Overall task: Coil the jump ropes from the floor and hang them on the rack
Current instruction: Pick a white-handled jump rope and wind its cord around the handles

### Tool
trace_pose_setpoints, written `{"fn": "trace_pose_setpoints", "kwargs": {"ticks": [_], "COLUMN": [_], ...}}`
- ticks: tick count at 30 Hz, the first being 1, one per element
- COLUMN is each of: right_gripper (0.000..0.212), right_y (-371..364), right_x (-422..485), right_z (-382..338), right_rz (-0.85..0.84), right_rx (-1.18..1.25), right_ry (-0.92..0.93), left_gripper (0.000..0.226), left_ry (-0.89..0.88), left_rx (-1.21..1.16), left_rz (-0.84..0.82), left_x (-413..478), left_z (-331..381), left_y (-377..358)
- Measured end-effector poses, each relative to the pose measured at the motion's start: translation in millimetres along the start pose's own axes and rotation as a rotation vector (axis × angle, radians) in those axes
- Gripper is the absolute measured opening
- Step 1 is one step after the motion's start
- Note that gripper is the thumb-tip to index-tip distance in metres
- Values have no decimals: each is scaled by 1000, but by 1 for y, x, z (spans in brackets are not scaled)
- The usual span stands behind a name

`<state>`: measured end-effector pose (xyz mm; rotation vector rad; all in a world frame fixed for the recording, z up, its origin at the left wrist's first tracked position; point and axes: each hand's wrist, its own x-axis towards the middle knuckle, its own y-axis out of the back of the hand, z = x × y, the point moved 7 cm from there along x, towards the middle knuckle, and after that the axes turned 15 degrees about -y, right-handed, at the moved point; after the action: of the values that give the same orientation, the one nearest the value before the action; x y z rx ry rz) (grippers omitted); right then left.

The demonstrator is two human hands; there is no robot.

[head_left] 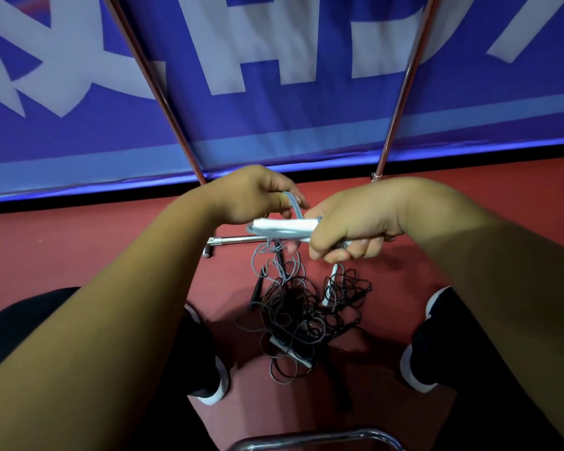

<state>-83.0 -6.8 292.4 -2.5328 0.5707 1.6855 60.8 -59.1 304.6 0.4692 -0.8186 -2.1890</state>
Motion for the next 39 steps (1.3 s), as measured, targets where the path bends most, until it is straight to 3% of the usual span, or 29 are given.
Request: {"fn": "trace_pose_setpoints", "kwargs": {"ticks": [5,8,10,12,16,20,23,26,30,32,34,39], "right_gripper": [16,21,19,31,23,23,18,18,11,17,15,41], "right_y": [3,16,27,42,70,74,74,71,72,74,72,69], "right_x": [13,21,26,28,20,23,23,25,24,22,19,15], "right_z": [16,32,39,44,37,24,16,16,19,20,17,13], "right_rz": [50,141,231,356,638,725,750,690,490,391,266,161], "right_rx": [-125,-175,-117,-72,45,113,159,339,691,764,804,869], "right_ry": [-113,-222,-270,-282,-175,-56,0,65,143,160,185,212], "left_gripper": [20,10,11,12,14,27,21,16,14,25,36,20], "left_ry": [0,-29,-49,-61,46,316,412,348,178,135,132,129], "left_rx": [63,161,195,221,226,-53,-309,-481,-761,-839,-823,-690], "left_rz": [68,58,10,-59,-140,-145,-74,-10,102,143,183,135], "left_x": [8,12,12,11,10,4,-1,2,6,7,9,7], "left_z": [16,28,36,41,33,12,8,6,9,9,4,0], "left_y": [7,3,-2,-7,-16,-38,-45,-41,-24,-16,-11,-18]}}
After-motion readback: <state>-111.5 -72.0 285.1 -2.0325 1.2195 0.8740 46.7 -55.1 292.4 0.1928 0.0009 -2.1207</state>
